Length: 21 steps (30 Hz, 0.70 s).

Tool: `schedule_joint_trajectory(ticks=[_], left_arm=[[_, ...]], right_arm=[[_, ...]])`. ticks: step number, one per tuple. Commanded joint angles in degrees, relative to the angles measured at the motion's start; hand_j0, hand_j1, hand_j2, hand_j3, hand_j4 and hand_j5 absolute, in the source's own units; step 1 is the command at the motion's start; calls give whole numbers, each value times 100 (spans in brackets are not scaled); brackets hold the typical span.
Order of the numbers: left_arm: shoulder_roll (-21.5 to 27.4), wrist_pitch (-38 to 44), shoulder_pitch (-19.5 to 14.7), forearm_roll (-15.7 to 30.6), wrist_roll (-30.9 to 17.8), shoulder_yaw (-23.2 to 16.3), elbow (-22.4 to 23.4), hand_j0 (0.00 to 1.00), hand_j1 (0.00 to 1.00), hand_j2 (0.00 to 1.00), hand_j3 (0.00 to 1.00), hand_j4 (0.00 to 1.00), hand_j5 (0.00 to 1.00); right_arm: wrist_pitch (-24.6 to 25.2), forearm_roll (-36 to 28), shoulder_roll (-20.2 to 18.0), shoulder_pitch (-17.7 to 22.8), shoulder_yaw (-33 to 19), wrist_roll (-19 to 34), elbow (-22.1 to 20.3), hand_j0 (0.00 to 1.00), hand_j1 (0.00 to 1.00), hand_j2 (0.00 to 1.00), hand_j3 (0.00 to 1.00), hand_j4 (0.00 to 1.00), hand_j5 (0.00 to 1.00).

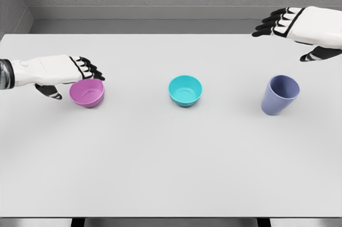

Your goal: Stacking bowl and cup with both arms

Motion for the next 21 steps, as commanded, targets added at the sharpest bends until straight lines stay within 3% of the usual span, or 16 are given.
schedule_joint_trajectory(ticks=[1, 4, 15, 21], left_arm=[[-118, 13, 0, -61, -43, -5, 24, 100, 100, 100, 100, 100, 100], [-136, 13, 0, -61, -43, -13, 59, 100, 100, 100, 100, 100, 100], [-320, 13, -9, -263, -43, -216, 332, 100, 100, 100, 100, 100, 100], [-399, 13, -79, -271, -43, -216, 455, 100, 100, 100, 100, 100, 100]], right_arm=[[16, 141, -13, 0, -4, -3, 28, 100, 100, 100, 100, 100, 100], [16, 160, -31, 237, 5, -3, 37, 100, 100, 100, 100, 100, 100], [16, 177, -189, 404, 14, -3, 494, 100, 100, 100, 100, 100, 100], [16, 291, -189, 483, 66, -3, 520, 100, 100, 100, 100, 100, 100]])
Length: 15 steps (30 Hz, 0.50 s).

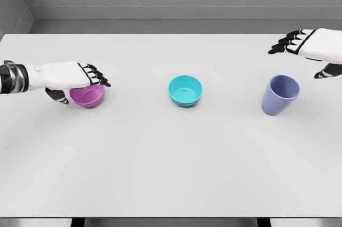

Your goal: Stacking bowl and cup with both arms

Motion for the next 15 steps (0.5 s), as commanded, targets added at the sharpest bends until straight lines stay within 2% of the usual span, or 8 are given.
schedule_joint_trajectory(ticks=[1, 4, 11, 15], left_arm=[[-67, 12, 0, -14, 2, 0, 100, 100, 100, 100, 100, 100, 100], [-76, 12, -9, -23, 2, -9, 109, 100, 100, 100, 100, 100, 100], [-85, 12, -9, -75, 2, -88, 117, 100, 100, 100, 100, 100, 100], [-94, 12, -17, -163, 2, -123, 232, 100, 100, 100, 100, 100, 100]], right_arm=[[16, -10, -1, 9, 34, -3, 18, 100, 100, 100, 100, 100, 100], [16, 157, 7, 9, 95, -3, 18, 100, 100, 100, 100, 100, 100], [16, 280, 69, 9, 587, -3, 9, 100, 100, 100, 100, 100, 100], [16, 280, 122, 9, 596, -3, -9, 100, 100, 100, 100, 100, 100]])
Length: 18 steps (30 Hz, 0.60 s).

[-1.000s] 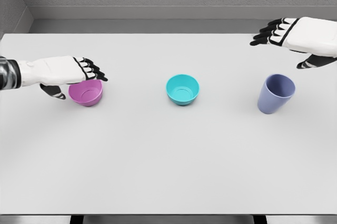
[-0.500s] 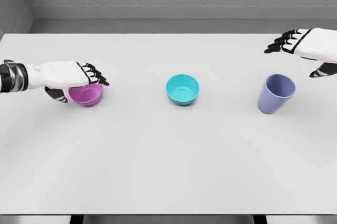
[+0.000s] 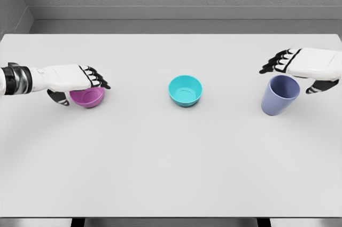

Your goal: Stacking bowl and cup with both arms

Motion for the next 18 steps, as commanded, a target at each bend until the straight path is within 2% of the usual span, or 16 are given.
schedule_joint_trajectory(ticks=[1, 18], left_arm=[[-16, 12, 0, -1, 2, -9, 38, 100, 100, 100, 100, 100, 100], [-201, 12, -35, -133, 2, -9, 135, 100, 100, 100, 100, 100, 100]], right_arm=[[16, -10, 24, 0, 42, -3, -10, 100, 100, 100, 100, 100, 100], [16, 210, 24, 26, 121, -3, -2, 100, 100, 100, 100, 100, 100]])
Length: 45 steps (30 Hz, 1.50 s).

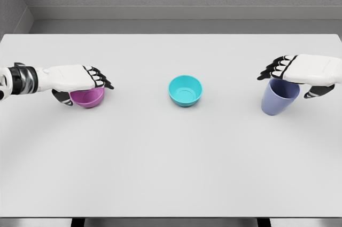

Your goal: Stacking bowl and cup with both arms

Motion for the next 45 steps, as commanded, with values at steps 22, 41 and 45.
schedule_joint_trajectory(ticks=[22, 41, 45], left_arm=[[4, 12, 0, -57, 2, -75, 49, 79, 79, 79, 79, 79, 79], [-189, 12, -439, 13, 11, -92, -241, 67, 67, 67, 67, 67, 67], [-742, 12, -703, 48, 20, -119, -250, 67, 67, 67, 67, 67, 67]], right_arm=[[15, -18, -16, -9, -3, -2, 0, 100, 100, 100, 100, 100, 100], [15, -18, -7, 0, 41, -2, 0, 100, 100, 100, 100, 100, 100], [15, -18, -16, 0, 41, -2, 0, 100, 100, 100, 100, 100, 100]])
